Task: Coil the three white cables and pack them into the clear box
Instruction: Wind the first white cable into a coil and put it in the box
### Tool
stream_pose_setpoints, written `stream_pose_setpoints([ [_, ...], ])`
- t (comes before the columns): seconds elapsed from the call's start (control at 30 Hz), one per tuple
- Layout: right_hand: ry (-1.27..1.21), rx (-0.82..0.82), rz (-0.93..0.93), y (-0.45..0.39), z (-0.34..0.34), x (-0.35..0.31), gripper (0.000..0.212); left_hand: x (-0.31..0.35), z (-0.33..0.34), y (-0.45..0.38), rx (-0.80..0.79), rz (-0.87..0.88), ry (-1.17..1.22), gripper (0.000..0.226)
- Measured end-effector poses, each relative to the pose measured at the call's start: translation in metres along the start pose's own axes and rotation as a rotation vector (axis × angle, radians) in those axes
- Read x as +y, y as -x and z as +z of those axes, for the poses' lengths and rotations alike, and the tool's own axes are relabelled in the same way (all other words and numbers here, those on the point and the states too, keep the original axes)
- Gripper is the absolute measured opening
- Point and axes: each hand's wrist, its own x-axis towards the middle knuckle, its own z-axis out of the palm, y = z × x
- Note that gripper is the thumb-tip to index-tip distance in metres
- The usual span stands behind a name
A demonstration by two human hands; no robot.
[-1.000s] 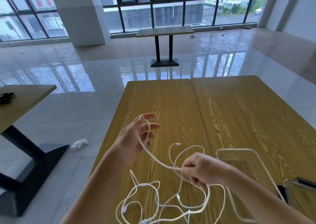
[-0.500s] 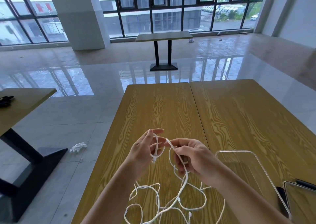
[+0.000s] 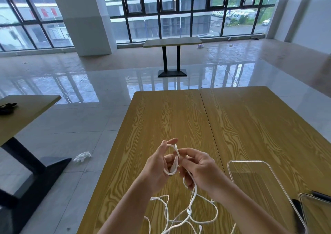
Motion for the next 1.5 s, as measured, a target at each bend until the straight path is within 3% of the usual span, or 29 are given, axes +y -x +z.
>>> stream_pose_setpoints([
  [0.17,0.047,0.090,-0.051,0.002,0.002,0.008,0.017,-0.006,0.003,0.006,-0.022,-0.010,0.014,0.035],
  [0.33,0.025,0.011,-0.062,0.006,0.006,0.014,0.035,-0.005,0.004,0.007,0.003,0.038,0.010,0.028],
  [0.57,0.120,0.117,-0.113,0.007,0.013,0.021,0.006,-0.012,0.010,0.007,0.041,0.075,-0.072,0.039],
  [0.83,0.320,0.105,-0.220,0.009,0.013,0.023,0.021,-0.017,0.014,0.006,0.017,0.142,-0.180,0.031],
  [0.97,0.145,0.029,-0.122,0.013,0.013,0.021,0.023,-0.009,0.010,0.002,0.139,0.152,-0.117,0.038],
  [1.03,0.178,-0.048,-0.042,0.014,0.008,0.024,0.023,0.003,0.004,0.001,0.216,0.138,-0.069,0.039],
  [1.2,0.454,-0.490,0.228,0.018,-0.022,0.031,0.027,0.042,-0.031,-0.008,0.434,0.122,0.151,0.040],
  [1.27,0.502,-0.592,0.280,0.020,-0.031,0.032,0.027,0.055,-0.043,-0.009,0.465,0.142,0.204,0.040],
  [1.4,0.718,-0.568,0.370,0.011,-0.039,0.024,0.026,0.064,-0.046,-0.005,0.401,0.143,0.130,0.040],
  [1.5,0.884,-0.344,0.335,-0.001,-0.036,0.016,0.024,0.059,-0.040,-0.001,0.272,0.120,-0.037,0.041],
])
